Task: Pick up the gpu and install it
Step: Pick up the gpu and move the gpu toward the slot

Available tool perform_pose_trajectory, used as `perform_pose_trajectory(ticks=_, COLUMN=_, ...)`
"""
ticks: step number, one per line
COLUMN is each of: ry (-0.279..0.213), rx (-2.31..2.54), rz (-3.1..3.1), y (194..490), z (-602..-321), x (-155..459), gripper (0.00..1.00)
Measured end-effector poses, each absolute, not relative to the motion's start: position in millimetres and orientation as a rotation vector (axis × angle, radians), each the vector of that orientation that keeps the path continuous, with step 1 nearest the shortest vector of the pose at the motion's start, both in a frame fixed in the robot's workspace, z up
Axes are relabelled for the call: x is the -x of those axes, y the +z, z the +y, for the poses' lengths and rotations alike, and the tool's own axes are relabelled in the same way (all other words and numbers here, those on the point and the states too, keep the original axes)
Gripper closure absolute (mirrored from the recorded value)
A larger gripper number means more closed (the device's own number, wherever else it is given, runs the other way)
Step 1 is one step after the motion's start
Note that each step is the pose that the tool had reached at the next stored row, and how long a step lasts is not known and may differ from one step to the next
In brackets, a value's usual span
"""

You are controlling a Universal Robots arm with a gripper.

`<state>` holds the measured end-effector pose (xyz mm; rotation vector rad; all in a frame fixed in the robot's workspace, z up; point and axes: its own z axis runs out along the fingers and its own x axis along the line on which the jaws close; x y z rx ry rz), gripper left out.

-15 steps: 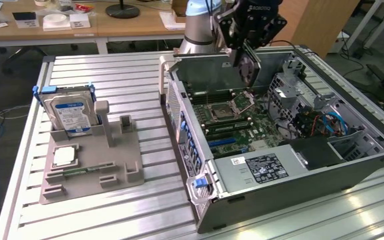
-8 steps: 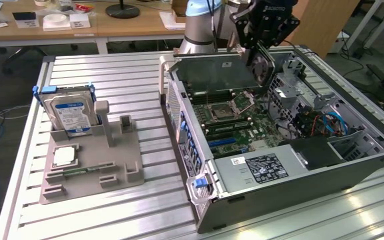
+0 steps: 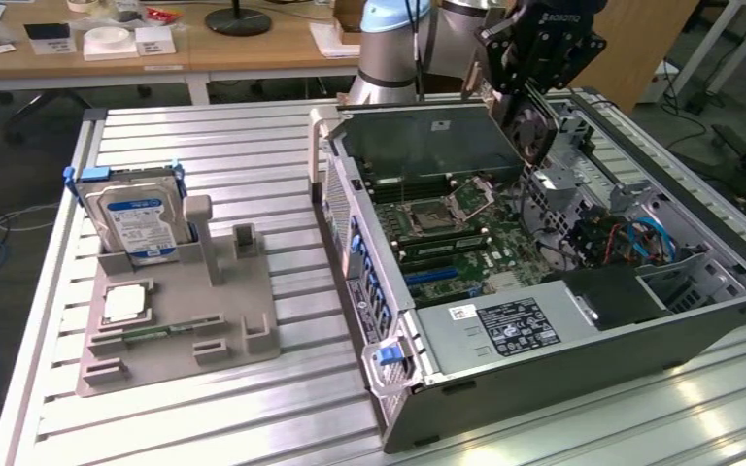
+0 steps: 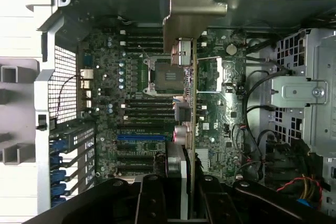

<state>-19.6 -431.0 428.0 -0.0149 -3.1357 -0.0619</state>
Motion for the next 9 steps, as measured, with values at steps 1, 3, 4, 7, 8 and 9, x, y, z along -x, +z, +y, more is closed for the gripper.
perform_pose_trajectory(ticks=1, ry=-0.062, rx=0.015, rz=-3.136, y=428.0, z=-431.0, x=19.6, gripper=0.72)
perform_pose_trajectory(ticks=3, ry=-0.062, rx=0.015, rz=-3.136, y=428.0, z=-430.9, x=19.6, gripper=0.72)
perform_pose_trajectory(ticks=4, ry=-0.062, rx=0.015, rz=-3.136, y=428.0, z=-430.9, x=19.5, gripper=0.72)
perform_pose_trajectory(ticks=7, ry=-0.062, rx=0.015, rz=-3.136, y=428.0, z=-430.9, x=19.6, gripper=0.72)
perform_pose_trajectory(ticks=8, ry=-0.062, rx=0.015, rz=-3.136, y=428.0, z=-430.9, x=19.5, gripper=0.72)
perform_pose_trajectory(ticks=9, ry=-0.062, rx=0.015, rz=-3.136, y=428.0, z=-430.9, x=19.5, gripper=0.72)
